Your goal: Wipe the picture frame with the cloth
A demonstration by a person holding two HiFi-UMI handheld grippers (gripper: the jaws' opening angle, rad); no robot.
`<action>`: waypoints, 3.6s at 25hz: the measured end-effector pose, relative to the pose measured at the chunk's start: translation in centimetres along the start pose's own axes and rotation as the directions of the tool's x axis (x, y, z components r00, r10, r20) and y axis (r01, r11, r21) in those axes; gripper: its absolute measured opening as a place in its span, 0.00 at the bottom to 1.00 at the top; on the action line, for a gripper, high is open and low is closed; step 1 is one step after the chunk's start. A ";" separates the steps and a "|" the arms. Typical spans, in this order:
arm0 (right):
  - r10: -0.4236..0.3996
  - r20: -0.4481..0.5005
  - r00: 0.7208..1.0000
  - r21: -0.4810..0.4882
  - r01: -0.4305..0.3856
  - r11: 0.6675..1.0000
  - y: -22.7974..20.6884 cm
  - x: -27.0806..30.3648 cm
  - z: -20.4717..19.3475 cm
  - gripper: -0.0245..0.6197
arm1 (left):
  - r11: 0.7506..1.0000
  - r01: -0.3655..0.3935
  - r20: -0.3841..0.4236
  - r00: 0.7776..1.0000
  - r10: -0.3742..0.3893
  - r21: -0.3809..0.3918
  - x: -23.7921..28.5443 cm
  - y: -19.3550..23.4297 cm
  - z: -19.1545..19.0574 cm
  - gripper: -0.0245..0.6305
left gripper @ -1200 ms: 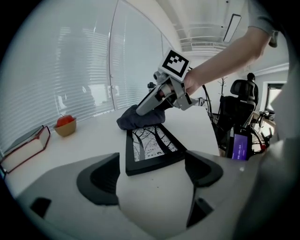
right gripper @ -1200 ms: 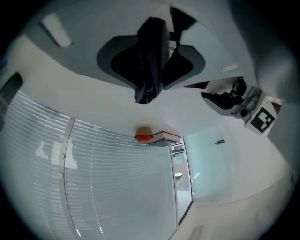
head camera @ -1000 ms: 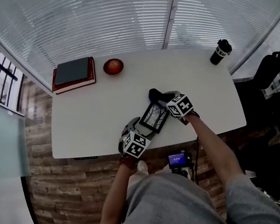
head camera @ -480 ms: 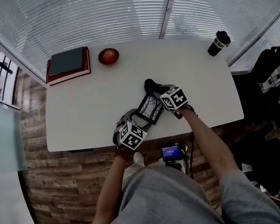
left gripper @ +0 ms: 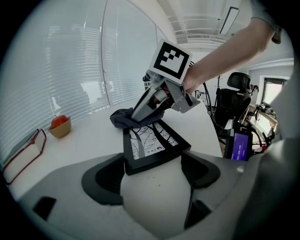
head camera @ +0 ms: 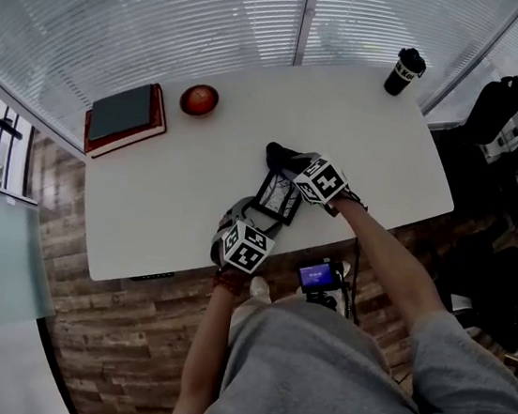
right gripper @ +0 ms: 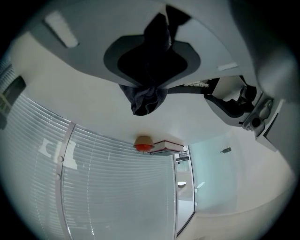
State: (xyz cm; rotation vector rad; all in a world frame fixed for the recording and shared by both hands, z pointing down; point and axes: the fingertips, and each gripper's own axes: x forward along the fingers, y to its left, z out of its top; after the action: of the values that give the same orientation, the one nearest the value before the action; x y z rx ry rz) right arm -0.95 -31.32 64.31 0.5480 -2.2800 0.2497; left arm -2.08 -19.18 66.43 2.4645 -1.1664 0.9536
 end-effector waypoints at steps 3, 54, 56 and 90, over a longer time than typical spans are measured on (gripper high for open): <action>0.012 -0.013 1.000 -0.027 -0.012 1.000 0.9 0.1 -0.1 0.17 | 1.000 0.004 0.000 1.000 -0.004 -0.002 0.0 0.1 0.0 0.61; 0.289 -0.072 0.955 0.023 -0.289 0.957 11.3 -1.0 -1.0 0.18 | 1.000 0.003 -0.001 1.000 -0.003 -0.004 -0.1 -0.1 0.0 0.61; 0.247 -0.081 0.966 -0.006 -0.248 0.969 11.0 -0.9 -0.9 0.20 | 1.000 0.002 -0.001 1.000 -0.002 -0.003 0.0 -0.1 0.1 0.61; 0.190 -0.075 0.979 0.026 -0.189 0.982 -1.3 -2.3 0.0 0.26 | 1.000 0.005 -0.001 1.000 -0.005 -0.005 -0.2 -0.2 -0.1 0.61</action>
State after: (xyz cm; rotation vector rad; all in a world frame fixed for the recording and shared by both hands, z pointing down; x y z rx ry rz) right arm 1.08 -31.72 62.68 0.3246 -2.2578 0.3802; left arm -2.06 -18.86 66.34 2.4610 -1.1606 0.9495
